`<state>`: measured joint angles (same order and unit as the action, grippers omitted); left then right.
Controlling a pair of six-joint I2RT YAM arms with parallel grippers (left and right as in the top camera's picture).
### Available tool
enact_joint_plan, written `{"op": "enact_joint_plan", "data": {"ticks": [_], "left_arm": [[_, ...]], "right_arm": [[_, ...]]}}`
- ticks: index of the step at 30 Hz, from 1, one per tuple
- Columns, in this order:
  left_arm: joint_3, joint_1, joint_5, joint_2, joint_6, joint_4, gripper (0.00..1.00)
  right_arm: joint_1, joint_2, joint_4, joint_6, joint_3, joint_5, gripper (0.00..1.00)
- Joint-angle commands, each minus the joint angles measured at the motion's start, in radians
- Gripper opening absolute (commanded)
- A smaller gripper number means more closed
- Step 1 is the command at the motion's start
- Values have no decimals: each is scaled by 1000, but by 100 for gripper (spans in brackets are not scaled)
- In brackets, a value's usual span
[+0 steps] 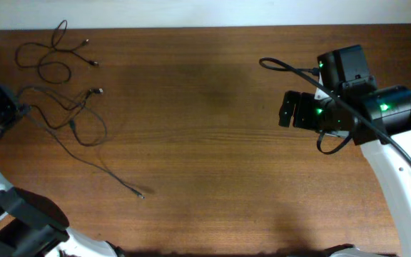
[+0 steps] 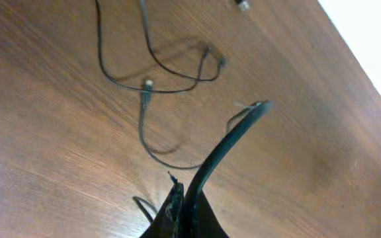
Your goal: Untangle cables
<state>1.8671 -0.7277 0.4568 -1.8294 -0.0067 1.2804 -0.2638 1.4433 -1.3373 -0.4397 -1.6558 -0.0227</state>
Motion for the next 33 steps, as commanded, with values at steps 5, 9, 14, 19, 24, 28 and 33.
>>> {"op": "enact_joint_plan", "data": {"ticks": [5, 9, 14, 19, 24, 28, 33], "left_arm": [[-246, -150, 42, -29, 31, -259, 0], [-300, -203, -37, -78, 30, -381, 0], [-300, -235, -148, -132, 30, -436, 0], [-300, -246, -391, -189, 31, -487, 1], [-300, -251, -621, -230, 30, -568, 3], [-299, -252, -709, -233, 31, -642, 52], [-299, -253, -708, -233, 31, -690, 99]], "right_arm": [[-3, 3, 5, 16, -10, 9, 99], [-3, 3, 5, 16, -10, 9, 98], [-3, 3, 5, 16, -10, 9, 99], [-3, 3, 5, 16, -10, 9, 98], [-3, 3, 5, 16, -10, 8, 99], [-3, 3, 6, 15, -10, 8, 99], [-3, 3, 10, 12, -10, 8, 99]]}}
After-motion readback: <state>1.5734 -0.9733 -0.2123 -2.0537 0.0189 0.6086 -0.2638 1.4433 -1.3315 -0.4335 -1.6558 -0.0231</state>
